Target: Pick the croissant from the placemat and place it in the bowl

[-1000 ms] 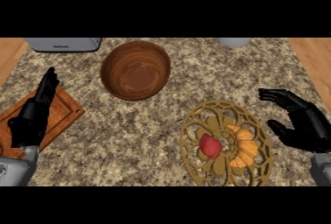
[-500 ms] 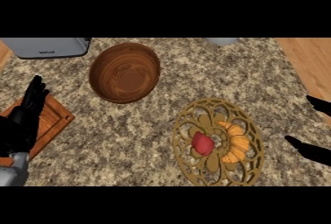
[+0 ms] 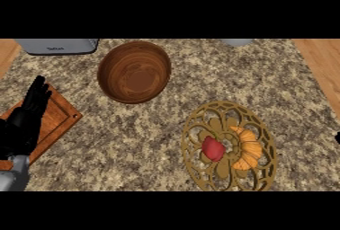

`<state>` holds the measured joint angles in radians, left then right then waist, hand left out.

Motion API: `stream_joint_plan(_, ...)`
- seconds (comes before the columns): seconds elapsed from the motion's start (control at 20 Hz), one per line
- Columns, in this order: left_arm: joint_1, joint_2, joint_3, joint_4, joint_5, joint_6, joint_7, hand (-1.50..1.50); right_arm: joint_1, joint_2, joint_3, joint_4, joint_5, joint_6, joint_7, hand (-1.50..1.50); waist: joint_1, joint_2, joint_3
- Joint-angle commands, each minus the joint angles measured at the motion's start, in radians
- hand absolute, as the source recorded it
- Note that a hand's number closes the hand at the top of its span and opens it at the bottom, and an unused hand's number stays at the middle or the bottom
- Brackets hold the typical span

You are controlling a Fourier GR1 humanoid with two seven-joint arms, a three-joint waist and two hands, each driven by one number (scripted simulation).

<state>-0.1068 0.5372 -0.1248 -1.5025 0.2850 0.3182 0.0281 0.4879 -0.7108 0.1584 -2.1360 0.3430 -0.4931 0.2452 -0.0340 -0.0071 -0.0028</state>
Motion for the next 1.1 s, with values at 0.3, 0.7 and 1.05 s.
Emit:
stream_joint_plan(0.3, -0.051, -0.018, 0.030, -0.026, -0.022, -0.042, 0.062, 0.00, -0.236, -0.091, -0.063, -0.138, 0.028, 0.284, 0.435, -1.50, 0.043, 0.009, 0.002)
stream_joint_plan(0.7, -0.056, -0.050, -0.001, -0.024, -0.051, -0.040, 0.056, 0.00, -0.471, -0.229, 0.007, -0.017, -0.176, 0.611, 0.644, -1.50, 0.069, 0.014, 0.001)
stream_joint_plan(1.05, -0.041, -0.070, 0.027, 0.029, -0.055, -0.087, 0.006, 0.00, -0.685, -0.114, 0.106, 0.164, -0.290, 0.784, 0.712, -1.50, 0.055, 0.011, 0.002)
